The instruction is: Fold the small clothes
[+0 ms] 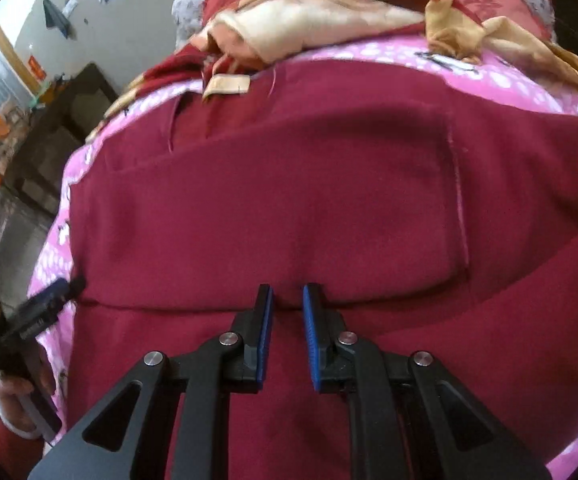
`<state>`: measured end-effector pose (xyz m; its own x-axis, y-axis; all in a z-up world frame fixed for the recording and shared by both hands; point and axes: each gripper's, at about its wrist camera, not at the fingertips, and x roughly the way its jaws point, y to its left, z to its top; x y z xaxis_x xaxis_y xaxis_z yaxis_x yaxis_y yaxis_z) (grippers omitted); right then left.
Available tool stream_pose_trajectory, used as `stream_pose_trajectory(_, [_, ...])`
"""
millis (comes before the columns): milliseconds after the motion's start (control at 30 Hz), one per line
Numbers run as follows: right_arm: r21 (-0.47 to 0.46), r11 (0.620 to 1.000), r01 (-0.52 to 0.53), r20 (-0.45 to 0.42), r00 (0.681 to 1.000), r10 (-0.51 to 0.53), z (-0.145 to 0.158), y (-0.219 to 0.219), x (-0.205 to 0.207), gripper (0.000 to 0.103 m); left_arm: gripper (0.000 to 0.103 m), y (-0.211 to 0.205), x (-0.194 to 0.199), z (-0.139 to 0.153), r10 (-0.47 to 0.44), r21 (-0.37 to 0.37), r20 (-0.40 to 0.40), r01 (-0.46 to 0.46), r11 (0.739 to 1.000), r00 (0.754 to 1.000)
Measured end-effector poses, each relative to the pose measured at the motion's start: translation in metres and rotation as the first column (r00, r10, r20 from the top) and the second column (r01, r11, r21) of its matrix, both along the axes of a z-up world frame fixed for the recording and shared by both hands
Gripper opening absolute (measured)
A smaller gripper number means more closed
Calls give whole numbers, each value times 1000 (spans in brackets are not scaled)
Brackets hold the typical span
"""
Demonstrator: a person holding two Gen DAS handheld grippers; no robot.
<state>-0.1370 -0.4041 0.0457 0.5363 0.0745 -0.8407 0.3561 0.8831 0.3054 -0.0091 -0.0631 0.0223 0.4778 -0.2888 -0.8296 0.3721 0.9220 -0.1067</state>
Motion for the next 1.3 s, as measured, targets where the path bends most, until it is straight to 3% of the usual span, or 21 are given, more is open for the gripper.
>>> stream_pose_trajectory(167, [11, 994, -108, 112, 988, 107, 32, 31, 20, 45, 88, 14, -5, 11, 35, -37, 8, -35, 999, 999])
stream_pose_trajectory(300, [2, 963, -270, 192, 945, 264, 52, 81, 72, 69, 88, 16, -6, 7, 34, -42, -7, -34, 999, 999])
stream_pose_trajectory(367, [-30, 941, -336, 199, 921, 335, 58, 105, 96, 70, 89, 18, -5, 3, 37, -49, -24, -38, 998, 999])
stream_pose_trajectory(467, [-129, 875, -467, 158, 861, 483, 61, 150, 142, 71, 88, 20, -4, 2, 41, -68, -30, -43, 997, 999])
stream_pose_trajectory(600, [-197, 799, -569, 72, 804, 590, 47, 190, 178, 72, 89, 21, -3, 0, 42, -83, -33, -45, 996, 999])
stream_pose_trajectory(767, [-240, 742, -626, -37, 770, 637, 20, 204, 202, 72, 89, 24, -3, -3, 44, -105, -27, -46, 993, 999])
stream_pose_trajectory(800, [-242, 733, -636, -50, 762, 645, 16, 207, 204, 70, 89, 24, -3, -3, 43, -109, -26, -46, 993, 999])
stream_pose_trajectory(833, [-252, 726, -640, -54, 758, 650, 14, 208, 204, 53, 89, 25, -3, -3, 42, -114, -26, -44, 993, 999])
stream_pose_trajectory(867, [-257, 721, -644, -47, 753, 656, 15, 209, 203, 34, 89, 25, -3, -3, 41, -117, -26, -43, 992, 999])
stream_pose_trajectory(1000, [-291, 720, -630, 18, 749, 663, 25, 218, 203, 32, 89, 30, 0, -1, 57, -134, -26, -60, 989, 998])
stream_pose_trajectory(1167, [-246, 775, -582, 30, 795, 606, 11, 217, 222, 31, 89, 33, 4, -1, 82, -142, -31, -86, 986, 996])
stream_pose_trajectory(1300, [-208, 803, -559, 62, 812, 581, 11, 211, 215, 35, 89, 31, 5, 0, 78, -131, -29, -81, 988, 997])
